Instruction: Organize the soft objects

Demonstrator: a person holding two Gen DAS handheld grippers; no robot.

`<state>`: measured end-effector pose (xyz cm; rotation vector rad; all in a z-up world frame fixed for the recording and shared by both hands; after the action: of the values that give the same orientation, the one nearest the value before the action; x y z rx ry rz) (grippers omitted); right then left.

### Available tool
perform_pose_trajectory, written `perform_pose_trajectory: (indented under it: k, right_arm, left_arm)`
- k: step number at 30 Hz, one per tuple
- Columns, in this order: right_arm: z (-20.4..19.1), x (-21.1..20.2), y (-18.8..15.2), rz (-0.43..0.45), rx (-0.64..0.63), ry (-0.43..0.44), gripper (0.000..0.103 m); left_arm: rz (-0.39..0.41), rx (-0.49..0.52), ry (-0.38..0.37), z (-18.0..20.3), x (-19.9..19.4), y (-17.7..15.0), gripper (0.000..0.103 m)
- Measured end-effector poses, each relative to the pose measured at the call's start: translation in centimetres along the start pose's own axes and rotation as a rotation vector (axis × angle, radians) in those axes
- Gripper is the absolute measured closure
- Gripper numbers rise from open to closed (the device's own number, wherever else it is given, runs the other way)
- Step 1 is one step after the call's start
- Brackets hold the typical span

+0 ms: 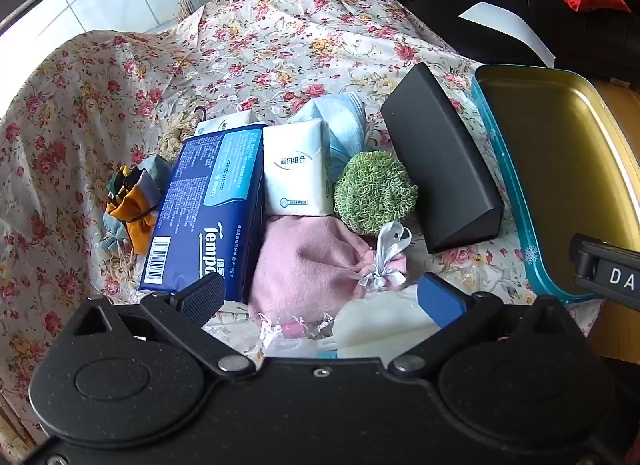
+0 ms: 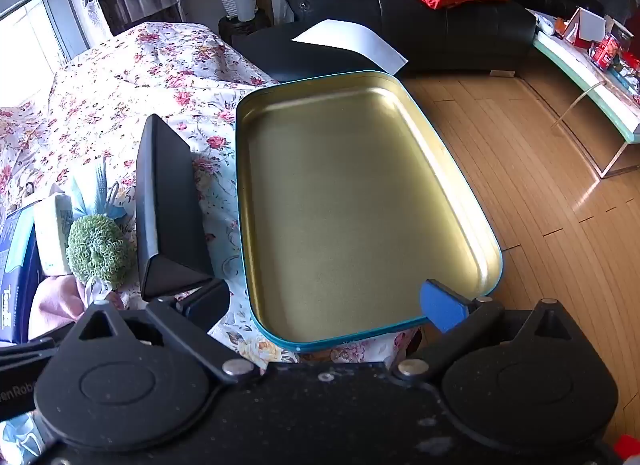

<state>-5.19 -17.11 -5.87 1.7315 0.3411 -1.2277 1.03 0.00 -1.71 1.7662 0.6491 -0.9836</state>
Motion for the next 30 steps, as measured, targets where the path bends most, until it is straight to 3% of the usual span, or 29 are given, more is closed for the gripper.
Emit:
perform_pose_trajectory:
  k: [30]
  right_arm:
    - [-0.23, 0.07, -0.08, 0.0, -0.004, -0.006, 0.001]
  left_arm:
    - [-0.005, -0.003, -0.005, 0.15, -0.03, -0.18, 0.003]
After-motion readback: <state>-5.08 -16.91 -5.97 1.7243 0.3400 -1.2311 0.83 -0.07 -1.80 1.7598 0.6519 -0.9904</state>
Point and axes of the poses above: each gripper's, at about its wrist camera, not at the fingertips, and x roughly the way its jaws point, z to its right, y to its top, the point moved 2 cm from there along x, roughly the way its jaws point, and after that the axes turned 1 degree about z, right-handed, at the moved point
